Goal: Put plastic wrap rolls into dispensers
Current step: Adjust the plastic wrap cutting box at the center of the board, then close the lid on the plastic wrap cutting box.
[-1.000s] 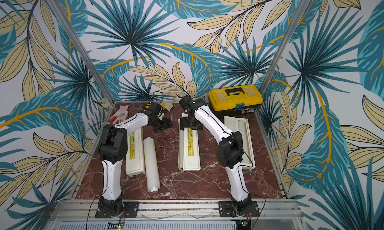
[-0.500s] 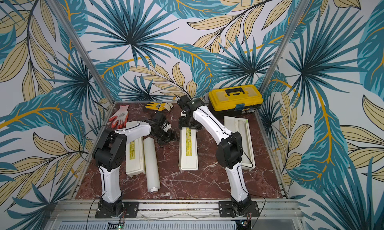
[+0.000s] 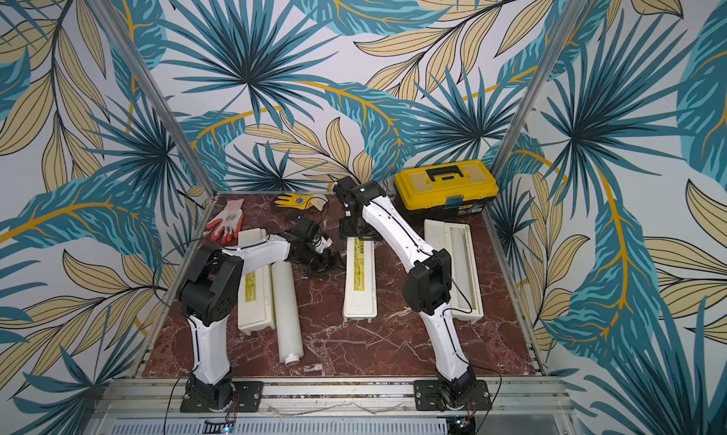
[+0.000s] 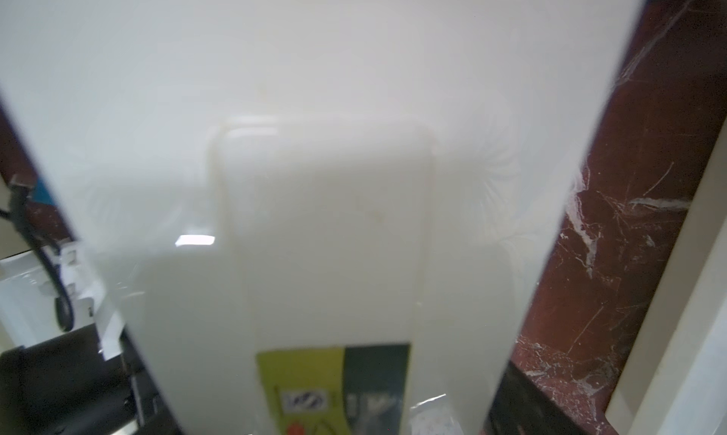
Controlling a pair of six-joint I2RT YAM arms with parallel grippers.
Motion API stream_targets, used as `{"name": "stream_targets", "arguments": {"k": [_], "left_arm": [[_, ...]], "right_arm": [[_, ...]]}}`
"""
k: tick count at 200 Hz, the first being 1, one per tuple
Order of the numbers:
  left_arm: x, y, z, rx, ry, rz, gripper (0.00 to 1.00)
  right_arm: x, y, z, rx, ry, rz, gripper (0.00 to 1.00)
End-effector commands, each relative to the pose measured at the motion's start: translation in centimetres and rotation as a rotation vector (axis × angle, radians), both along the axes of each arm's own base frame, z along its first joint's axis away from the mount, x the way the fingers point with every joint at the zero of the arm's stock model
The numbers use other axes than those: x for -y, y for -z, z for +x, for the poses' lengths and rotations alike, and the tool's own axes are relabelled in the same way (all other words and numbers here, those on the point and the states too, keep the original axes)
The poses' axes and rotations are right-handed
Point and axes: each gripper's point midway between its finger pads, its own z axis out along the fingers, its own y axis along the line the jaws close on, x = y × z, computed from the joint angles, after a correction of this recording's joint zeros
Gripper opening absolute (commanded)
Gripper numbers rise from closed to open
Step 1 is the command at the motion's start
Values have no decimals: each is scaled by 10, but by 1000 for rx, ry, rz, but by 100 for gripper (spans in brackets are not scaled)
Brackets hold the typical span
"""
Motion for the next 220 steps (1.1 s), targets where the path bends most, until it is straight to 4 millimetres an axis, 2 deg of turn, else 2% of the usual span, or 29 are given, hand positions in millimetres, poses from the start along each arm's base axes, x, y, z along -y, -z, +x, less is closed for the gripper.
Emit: {"name": "stream_targets", "arguments": {"k": [1, 33, 57, 97, 129, 189, 220], "left_arm": [[-24, -2, 4, 22, -64, 64, 86], [-71, -15, 32, 101, -180, 123, 87], [-87, -19, 39, 120, -212, 134, 87], [-88, -11, 34, 87, -216, 134, 87], [-89, -8, 31, 85, -213, 142, 87], [-87, -5, 33, 74, -208, 132, 87], [-85, -4, 34, 71, -202, 127, 87]], "right_arm": [[7, 11, -7, -49, 27, -47, 78], [3, 21, -2, -51, 55, -45, 78], [3, 28, 3, -46, 70, -59, 79], [-1, 41, 11, -49, 74, -69, 79], [9, 50, 15, -48, 78, -126, 79], [10, 63, 20, -51, 76, -153, 81], [8, 68, 22, -56, 76, -140, 87]]}}
